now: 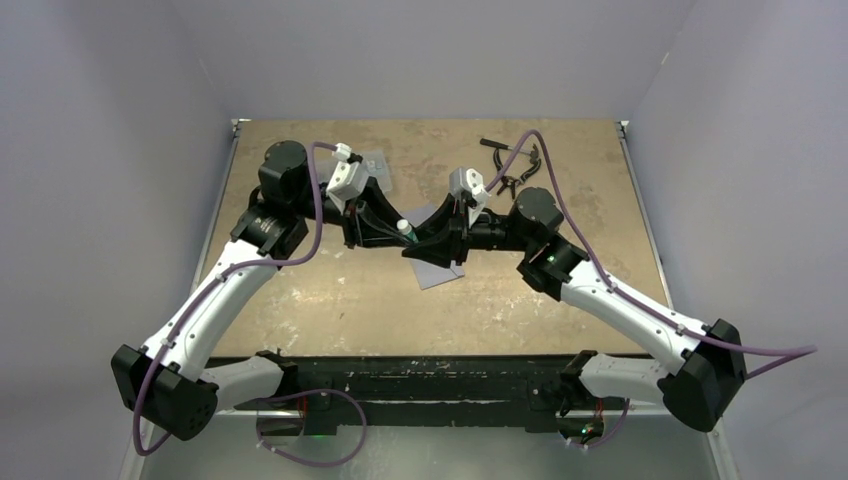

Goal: Place the letter into the envelope and seal it

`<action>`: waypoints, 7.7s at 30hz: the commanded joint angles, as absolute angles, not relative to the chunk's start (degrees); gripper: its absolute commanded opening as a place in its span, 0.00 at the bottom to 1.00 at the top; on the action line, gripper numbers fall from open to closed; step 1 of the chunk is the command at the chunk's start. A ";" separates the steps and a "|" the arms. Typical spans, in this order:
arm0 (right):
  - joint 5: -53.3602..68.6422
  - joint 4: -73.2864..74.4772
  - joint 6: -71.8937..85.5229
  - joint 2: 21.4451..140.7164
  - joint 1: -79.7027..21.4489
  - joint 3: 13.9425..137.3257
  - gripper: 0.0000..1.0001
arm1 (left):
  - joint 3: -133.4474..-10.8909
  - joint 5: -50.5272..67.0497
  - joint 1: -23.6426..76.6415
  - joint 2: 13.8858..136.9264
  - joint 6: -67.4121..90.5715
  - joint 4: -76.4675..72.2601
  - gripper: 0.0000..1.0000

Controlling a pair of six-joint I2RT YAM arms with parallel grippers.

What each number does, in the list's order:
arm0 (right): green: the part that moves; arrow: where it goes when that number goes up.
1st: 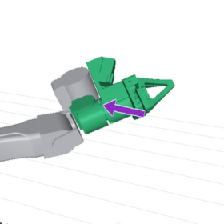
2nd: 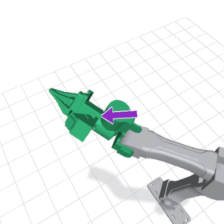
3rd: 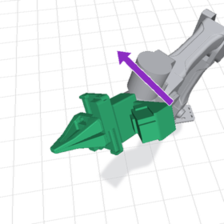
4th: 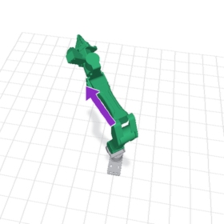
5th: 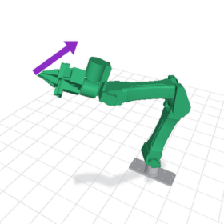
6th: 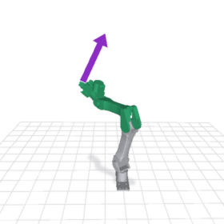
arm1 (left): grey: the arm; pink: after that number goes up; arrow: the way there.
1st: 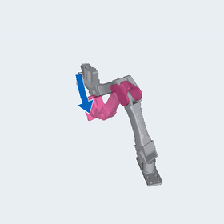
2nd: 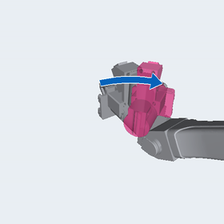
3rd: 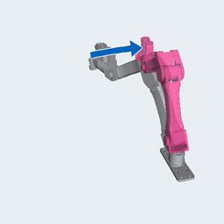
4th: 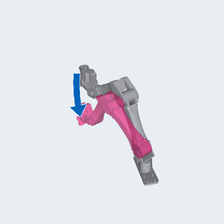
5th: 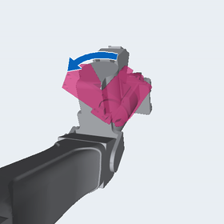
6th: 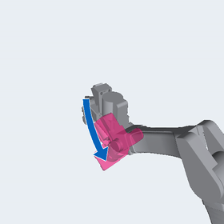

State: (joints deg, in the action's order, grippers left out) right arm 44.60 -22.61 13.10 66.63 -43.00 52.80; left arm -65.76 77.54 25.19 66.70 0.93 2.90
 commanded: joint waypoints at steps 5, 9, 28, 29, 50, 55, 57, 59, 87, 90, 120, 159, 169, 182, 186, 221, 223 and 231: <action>42.99 -21.48 11.58 68.91 -43.07 57.17 0.31 | -68.55 75.36 26.06 65.19 2.44 0.88 0.00; 39.64 -21.99 12.57 68.44 -43.07 56.83 0.15 | -68.31 73.38 26.02 63.99 2.85 0.88 0.00; 29.71 -50.60 25.85 72.06 -43.07 50.43 0.00 | -44.69 37.40 26.37 64.01 55.07 -58.78 0.34; 30.15 -50.91 25.96 72.63 -43.07 50.91 0.00 | -44.39 37.44 26.49 64.71 55.95 -60.06 0.35; 33.21 -36.27 17.97 68.96 -42.00 50.68 0.49 | -54.84 45.95 26.98 67.87 40.12 -40.16 0.00; 32.31 -40.07 20.05 70.25 -41.96 51.22 0.38 | -55.09 48.46 26.98 69.09 43.46 -42.72 0.00; 31.65 -42.42 21.09 70.60 -41.92 51.27 0.43 | -54.94 48.73 26.98 69.42 45.07 -44.52 0.00; 31.40 -44.77 21.95 70.81 -41.92 51.40 0.46 | -55.36 48.61 26.98 69.56 45.42 -45.26 0.00; 29.65 -63.95 34.53 72.30 -41.92 48.52 0.00 | -51.99 45.86 27.07 70.29 58.37 -57.91 0.40; 31.72 -63.58 34.67 73.25 -41.92 49.37 0.00 | -52.44 46.51 27.03 71.01 58.30 -57.76 0.39; -7.85 7.50 33.44 63.54 -25.75 49.58 0.79 | -52.78 19.83 26.97 62.28 22.10 -5.76 0.00; -18.33 12.15 28.26 101.11 -19.68 61.14 0.20 | -49.58 34.63 27.07 68.56 20.88 -15.91 0.00; -9.47 10.08 25.68 93.89 -19.69 60.17 0.02 | -48.64 36.62 27.15 69.54 22.32 -17.38 0.00; 21.66 2.41 27.77 72.41 -19.69 55.81 0.07 | -51.95 34.75 34.19 76.68 22.93 -20.39 0.00; 28.72 0.35 28.86 67.81 -19.65 55.90 0.08 | -53.72 34.43 35.44 78.57 21.99 -20.29 0.00; 43.83 -3.04 36.01 68.01 -19.77 57.94 0.09 | -59.81 40.12 35.57 75.54 -0.45 -3.55 0.00; 44.60 -6.41 38.97 67.67 -19.77 56.15 0.09 | -59.81 39.96 35.59 75.42 -0.46 -3.92 0.00; 43.96 -8.08 40.95 67.17 -19.78 54.94 0.09 | -57.98 39.18 35.60 74.74 3.75 -8.12 0.00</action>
State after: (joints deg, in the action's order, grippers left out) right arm 43.09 -4.19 39.13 68.60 -19.75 55.00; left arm -58.94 38.35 35.40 77.12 1.21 -2.68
